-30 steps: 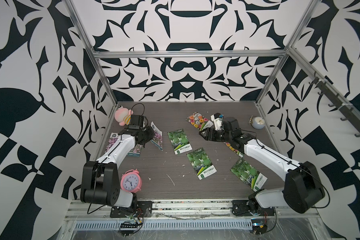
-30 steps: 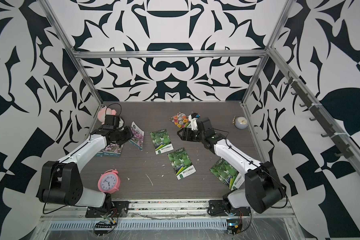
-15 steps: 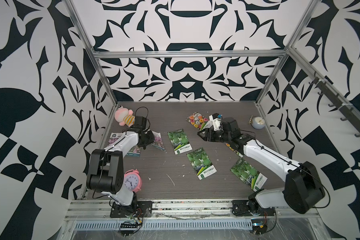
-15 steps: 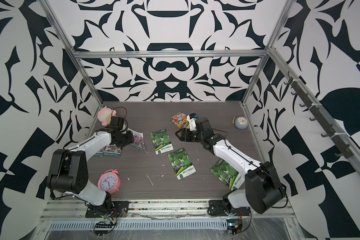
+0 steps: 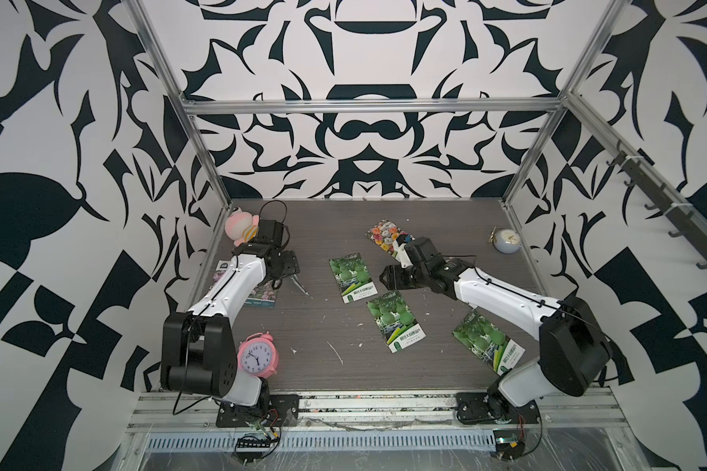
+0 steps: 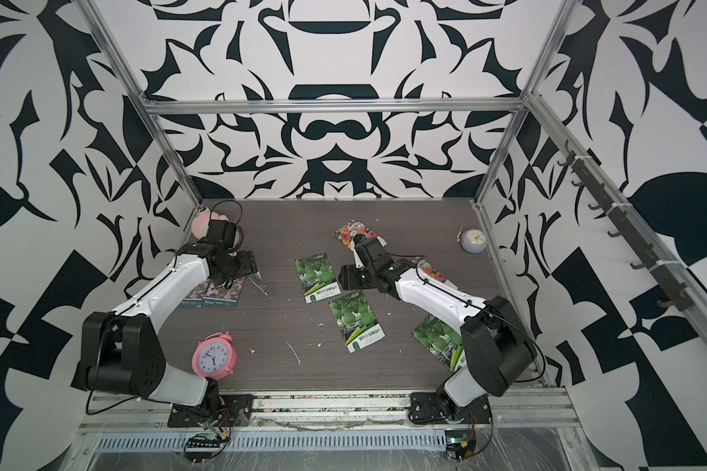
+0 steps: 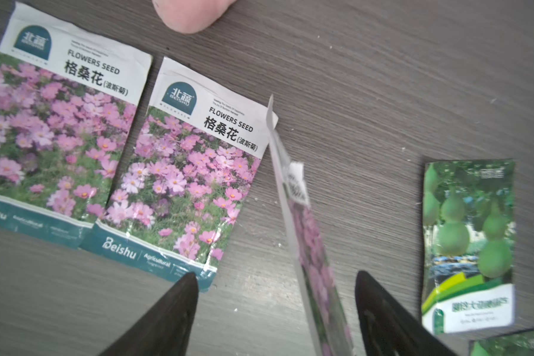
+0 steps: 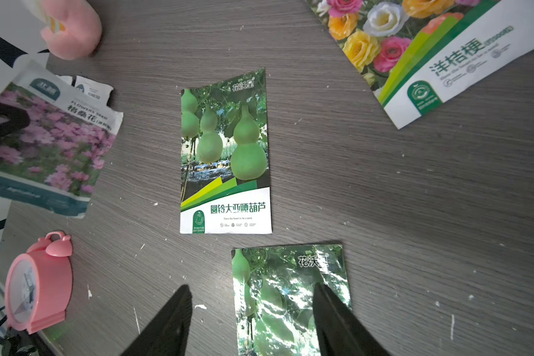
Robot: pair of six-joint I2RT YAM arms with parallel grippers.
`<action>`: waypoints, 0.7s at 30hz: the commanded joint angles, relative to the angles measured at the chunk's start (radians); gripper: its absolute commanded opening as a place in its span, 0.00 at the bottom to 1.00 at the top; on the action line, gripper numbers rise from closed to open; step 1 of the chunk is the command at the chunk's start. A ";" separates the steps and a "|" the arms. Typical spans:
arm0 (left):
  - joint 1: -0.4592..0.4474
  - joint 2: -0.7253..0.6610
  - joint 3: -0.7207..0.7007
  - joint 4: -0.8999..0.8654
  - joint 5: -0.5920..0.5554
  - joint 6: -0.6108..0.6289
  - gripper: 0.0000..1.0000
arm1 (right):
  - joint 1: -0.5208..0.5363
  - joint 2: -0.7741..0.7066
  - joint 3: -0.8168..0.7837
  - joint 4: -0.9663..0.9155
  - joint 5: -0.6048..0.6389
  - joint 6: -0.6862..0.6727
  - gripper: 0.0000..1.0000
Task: Arrange the seed packets in a row
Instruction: Adjust the seed packet.
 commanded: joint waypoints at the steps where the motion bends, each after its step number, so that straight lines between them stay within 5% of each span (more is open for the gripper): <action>1: -0.017 0.005 -0.023 -0.027 0.043 0.009 0.84 | 0.000 -0.008 0.046 -0.002 0.033 -0.016 0.66; 13: -0.023 0.146 -0.021 0.067 0.575 -0.003 0.78 | 0.062 0.075 0.057 0.117 -0.107 0.053 0.61; 21: -0.028 0.071 -0.024 0.060 0.488 -0.024 0.74 | 0.135 0.207 0.099 0.230 -0.184 0.155 0.60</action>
